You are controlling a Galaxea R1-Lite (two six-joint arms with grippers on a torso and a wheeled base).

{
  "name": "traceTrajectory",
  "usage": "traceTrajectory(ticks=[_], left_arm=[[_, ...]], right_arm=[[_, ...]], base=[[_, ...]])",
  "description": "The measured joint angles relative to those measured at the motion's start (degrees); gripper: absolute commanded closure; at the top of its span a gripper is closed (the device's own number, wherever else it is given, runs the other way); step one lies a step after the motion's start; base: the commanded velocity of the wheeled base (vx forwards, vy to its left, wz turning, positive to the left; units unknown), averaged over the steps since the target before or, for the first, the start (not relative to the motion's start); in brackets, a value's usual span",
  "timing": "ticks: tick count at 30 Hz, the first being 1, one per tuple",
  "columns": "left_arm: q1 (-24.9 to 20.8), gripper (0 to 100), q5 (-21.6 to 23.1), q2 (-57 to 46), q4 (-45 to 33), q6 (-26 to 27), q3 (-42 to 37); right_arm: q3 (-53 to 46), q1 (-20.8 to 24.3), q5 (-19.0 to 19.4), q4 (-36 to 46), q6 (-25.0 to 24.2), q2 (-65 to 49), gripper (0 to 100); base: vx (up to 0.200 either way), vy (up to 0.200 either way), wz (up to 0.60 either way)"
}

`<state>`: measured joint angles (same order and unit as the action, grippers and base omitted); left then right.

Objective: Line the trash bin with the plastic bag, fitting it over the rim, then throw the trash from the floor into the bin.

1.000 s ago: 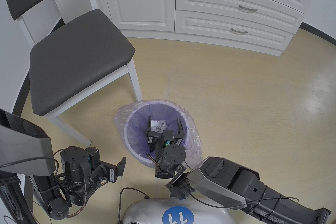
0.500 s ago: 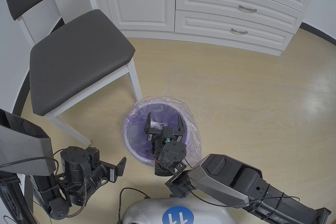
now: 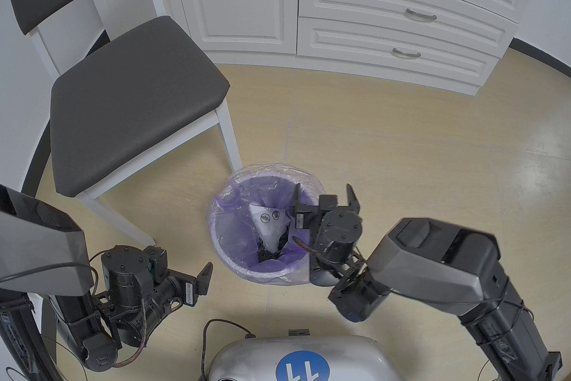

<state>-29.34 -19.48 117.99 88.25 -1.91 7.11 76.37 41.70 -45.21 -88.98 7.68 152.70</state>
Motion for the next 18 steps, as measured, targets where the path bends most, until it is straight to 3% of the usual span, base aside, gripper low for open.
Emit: traceTrajectory(ticks=[9, 18], left_arm=[[0.4, 0, -0.4, -3.4, -0.1, -1.5, -2.0], [-4.6, 0, -7.2, -19.5, -1.8, -3.1, -5.1]], right_arm=[[-23.4, -9.0, 2.8, 0.0, 0.8, -11.5, 0], [-47.6, -19.9, 6.9, 0.0, -4.6, -29.0, 0]], base=[[0.0, 0.0, 0.0], [0.0, 0.0, 0.0]])
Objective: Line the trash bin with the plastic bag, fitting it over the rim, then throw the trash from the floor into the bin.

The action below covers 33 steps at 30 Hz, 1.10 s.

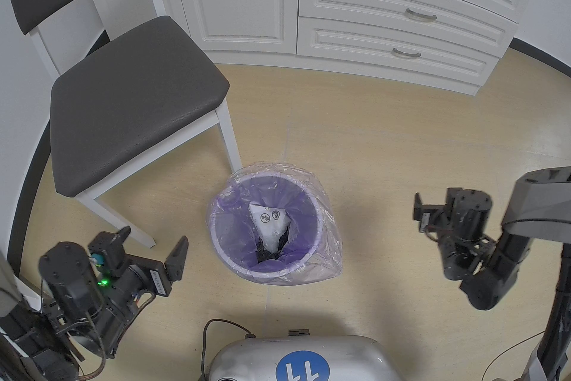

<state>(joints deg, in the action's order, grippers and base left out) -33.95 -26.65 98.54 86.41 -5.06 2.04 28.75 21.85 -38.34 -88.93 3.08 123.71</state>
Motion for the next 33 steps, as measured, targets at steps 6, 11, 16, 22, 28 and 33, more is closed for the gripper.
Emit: traceTrajectory(ticks=[6, 11, 16, 22, 28, 33], left_arm=[[-1.9, 0, -3.1, -15.1, -2.6, 2.7, -0.9], [-0.1, 0, -4.5, -28.7, -7.5, 6.1, -1.0], [4.4, 0, -5.3, -41.4, -13.4, 8.5, -0.9], [12.7, 0, -5.9, -55.6, -22.9, 10.0, 1.8], [19.8, 0, -6.1, -68.8, -33.2, 10.6, 3.8], [23.3, 0, -6.5, -77.7, -41.6, 10.1, 5.8]], right_arm=[[-8.6, -5.1, 2.5, -0.1, -1.7, -15.5, 0], [-13.6, -7.2, 4.1, 0.0, -0.3, -29.9, 0], [-18.1, -8.5, 5.1, 0.0, 0.7, -44.1, 0], [-23.8, -10.0, 5.4, 0.9, 1.0, -60.8, 0], [-26.4, -11.7, 4.8, 12.1, 0.7, -77.5, 0], [-27.2, -13.0, 3.6, 27.1, -0.8, -92.0, 0]], base=[[0.0, 0.0, 0.0], [0.0, 0.0, 0.0], [0.0, 0.0, 0.0], [0.0, 0.0, 0.0], [0.0, 0.0, 0.0], [0.0, 0.0, 0.0]])
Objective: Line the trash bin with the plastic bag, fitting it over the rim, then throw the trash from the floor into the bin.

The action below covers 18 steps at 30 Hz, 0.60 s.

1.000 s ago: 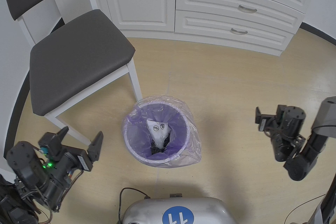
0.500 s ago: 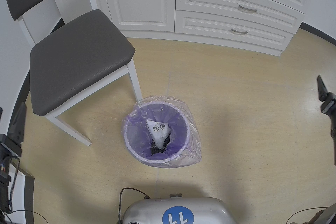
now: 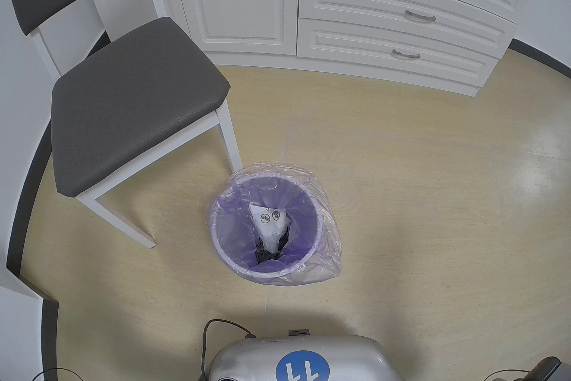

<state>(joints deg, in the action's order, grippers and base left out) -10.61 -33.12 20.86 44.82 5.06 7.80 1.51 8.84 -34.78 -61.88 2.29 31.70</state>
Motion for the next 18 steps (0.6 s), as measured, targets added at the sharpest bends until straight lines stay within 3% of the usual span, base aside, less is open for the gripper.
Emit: traceTrajectory(ticks=[8, 13, 18], left_arm=[[3.6, 0, -0.6, -9.3, -5.8, -0.5, -0.5], [5.9, 0, -0.7, -13.1, -6.5, -1.1, -5.3], [8.5, 0, 1.7, -16.7, -14.1, -1.5, -6.5]], right_arm=[[-0.5, -5.1, -1.5, 26.7, -6.4, -20.5, 0], [-0.5, -7.6, -1.5, 34.3, -9.1, -27.2, 0], [-0.5, -8.5, -0.1, 34.9, -9.6, -29.6, 0]], base=[[0.0, 0.0, 0.0], [0.0, 0.0, 0.0], [0.0, 0.0, 0.0]])
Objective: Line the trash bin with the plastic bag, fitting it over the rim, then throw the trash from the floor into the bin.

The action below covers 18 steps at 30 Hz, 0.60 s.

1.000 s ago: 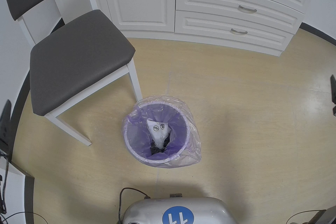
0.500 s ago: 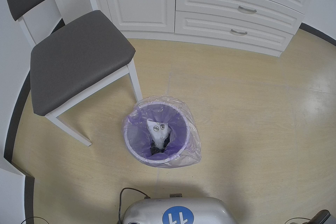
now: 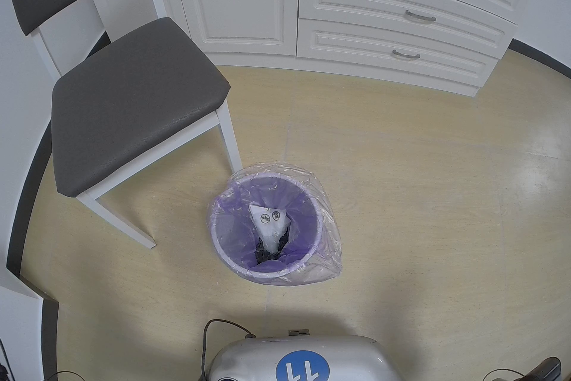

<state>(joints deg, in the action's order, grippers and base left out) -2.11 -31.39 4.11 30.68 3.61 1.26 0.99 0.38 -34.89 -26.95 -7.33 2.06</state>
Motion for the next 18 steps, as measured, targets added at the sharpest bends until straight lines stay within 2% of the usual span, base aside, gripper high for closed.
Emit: traceTrajectory(ticks=[4, 8, 13, 18], left_arm=[[1.3, 0, 2.4, -1.9, -4.6, -0.8, -0.2], [1.7, 0, 8.5, -2.7, -9.9, -1.4, -0.2], [1.9, 0, 14.8, -3.2, -17.6, -2.3, -0.2], [1.9, 0, 20.5, -3.4, -27.8, -3.3, -0.3]], right_arm=[[0.0, -0.3, 2.8, 0.0, 0.0, -0.9, 0], [0.0, -0.4, 6.6, 0.0, 0.8, -1.2, 0], [0.0, -0.4, 13.8, 0.8, 1.3, -1.4, 0], [0.0, -0.4, 23.8, 5.0, 1.6, -1.4, 0]], base=[[0.0, 0.0, 0.0], [0.0, 0.0, 0.0], [0.0, 0.0, 0.0], [0.0, 0.0, 0.0]])
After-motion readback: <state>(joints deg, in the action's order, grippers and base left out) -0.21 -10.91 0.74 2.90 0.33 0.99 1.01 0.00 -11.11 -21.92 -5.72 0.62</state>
